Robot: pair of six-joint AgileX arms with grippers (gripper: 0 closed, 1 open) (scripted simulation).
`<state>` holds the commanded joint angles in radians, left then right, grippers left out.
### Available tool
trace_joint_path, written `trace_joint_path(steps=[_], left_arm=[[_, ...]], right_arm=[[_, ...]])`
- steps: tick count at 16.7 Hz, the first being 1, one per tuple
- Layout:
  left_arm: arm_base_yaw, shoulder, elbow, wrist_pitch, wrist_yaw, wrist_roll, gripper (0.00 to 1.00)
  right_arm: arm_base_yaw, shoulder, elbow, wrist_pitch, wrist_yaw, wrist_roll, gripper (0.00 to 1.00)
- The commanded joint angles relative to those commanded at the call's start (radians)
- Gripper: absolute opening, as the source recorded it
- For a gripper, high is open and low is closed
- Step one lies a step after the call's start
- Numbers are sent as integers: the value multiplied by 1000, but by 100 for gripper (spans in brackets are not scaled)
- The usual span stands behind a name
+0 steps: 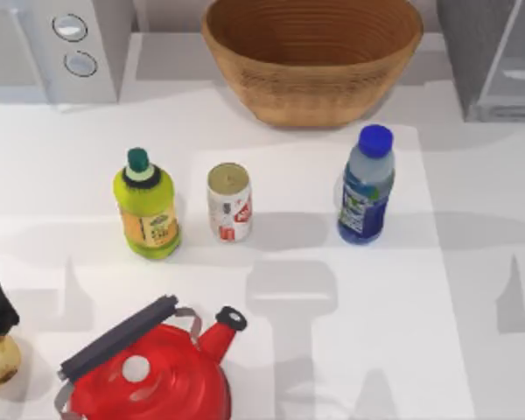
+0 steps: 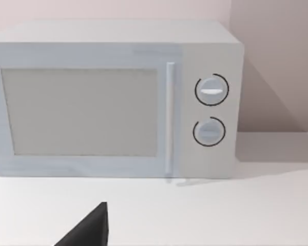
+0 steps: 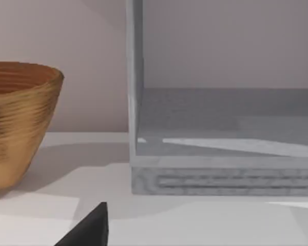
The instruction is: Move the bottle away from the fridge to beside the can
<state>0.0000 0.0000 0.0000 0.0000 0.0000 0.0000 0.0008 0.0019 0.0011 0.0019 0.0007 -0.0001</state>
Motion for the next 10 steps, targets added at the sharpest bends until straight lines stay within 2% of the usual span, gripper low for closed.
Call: trace_joint_path(steps=[6,10], left_arm=[[0,0,0,0,0,0,100],[0,0,0,0,0,0,100]], right_arm=[[2,1,2,-1,1,0,100],[-3,-82,72,-109,5,-2,100]])
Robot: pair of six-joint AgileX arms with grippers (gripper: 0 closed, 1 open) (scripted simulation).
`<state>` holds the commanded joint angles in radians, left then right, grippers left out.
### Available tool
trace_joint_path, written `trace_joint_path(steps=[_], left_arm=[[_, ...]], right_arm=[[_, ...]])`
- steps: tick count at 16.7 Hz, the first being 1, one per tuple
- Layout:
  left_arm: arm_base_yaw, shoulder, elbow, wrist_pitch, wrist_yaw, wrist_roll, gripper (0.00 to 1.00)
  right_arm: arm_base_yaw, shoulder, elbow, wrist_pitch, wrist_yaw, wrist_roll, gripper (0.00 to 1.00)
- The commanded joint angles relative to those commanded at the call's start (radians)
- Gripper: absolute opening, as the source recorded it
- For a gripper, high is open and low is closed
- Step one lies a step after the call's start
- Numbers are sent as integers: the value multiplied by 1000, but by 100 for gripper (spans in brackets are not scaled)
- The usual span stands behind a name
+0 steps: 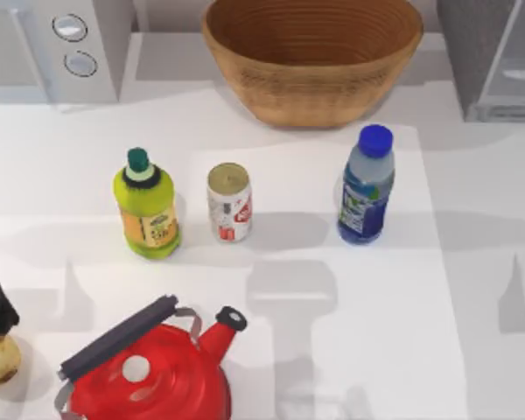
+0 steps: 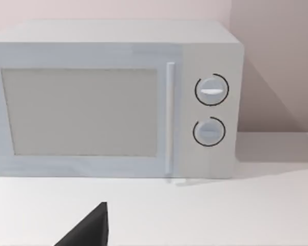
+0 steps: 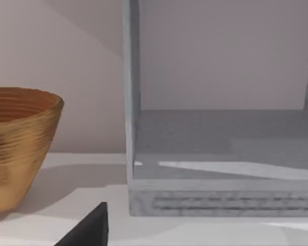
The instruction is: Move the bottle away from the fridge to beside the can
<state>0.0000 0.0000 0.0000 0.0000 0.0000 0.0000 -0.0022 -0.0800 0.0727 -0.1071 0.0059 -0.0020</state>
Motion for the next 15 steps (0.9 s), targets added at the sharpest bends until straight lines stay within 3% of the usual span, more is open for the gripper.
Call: trace_joint_path(steps=[15], left_arm=[[0,0,0,0,0,0,100]], right_arm=[[-2,-634,518,-1211,-5,-6,100]])
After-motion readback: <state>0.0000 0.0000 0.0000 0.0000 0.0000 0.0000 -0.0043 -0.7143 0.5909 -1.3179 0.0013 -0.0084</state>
